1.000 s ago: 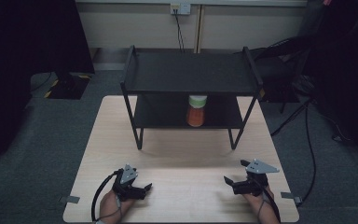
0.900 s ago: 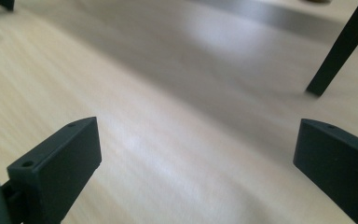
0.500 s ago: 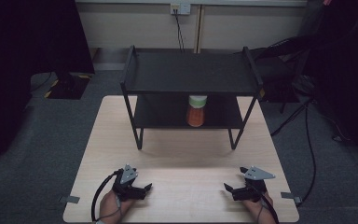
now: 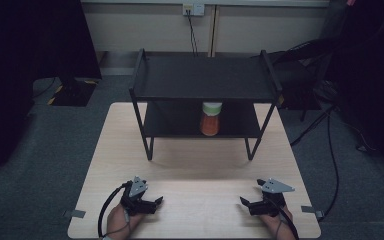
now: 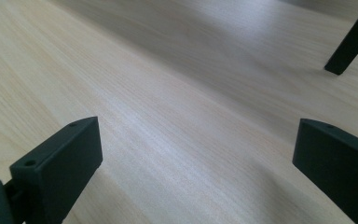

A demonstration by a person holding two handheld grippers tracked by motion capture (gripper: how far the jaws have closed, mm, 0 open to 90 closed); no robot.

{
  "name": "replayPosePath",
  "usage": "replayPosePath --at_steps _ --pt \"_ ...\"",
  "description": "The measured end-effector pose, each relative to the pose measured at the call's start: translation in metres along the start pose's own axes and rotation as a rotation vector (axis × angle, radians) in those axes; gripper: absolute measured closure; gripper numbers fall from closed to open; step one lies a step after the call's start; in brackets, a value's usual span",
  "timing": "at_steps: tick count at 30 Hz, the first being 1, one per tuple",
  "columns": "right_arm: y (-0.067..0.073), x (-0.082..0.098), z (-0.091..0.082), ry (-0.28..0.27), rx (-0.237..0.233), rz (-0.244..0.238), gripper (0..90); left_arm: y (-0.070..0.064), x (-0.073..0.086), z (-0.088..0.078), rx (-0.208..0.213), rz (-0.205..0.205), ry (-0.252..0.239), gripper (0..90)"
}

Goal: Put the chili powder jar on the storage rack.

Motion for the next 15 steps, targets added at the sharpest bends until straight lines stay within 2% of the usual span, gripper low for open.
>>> replayPosePath --at_steps 15 --pt "0.0007 0.0002 0.0003 0.001 0.005 -0.001 0.0 0.0 0.0 -0.0001 0.0 0.0 0.0 7.9"
Point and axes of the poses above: each handheld gripper's, and its own axes: z roughly forward along the jaws, x roughly out of its underside, y roughly to its left, the point moved 7 cm from there along z, roughly forward along the jaws, and after that the axes turned 5 degrees about x, right-handed, at the moved point
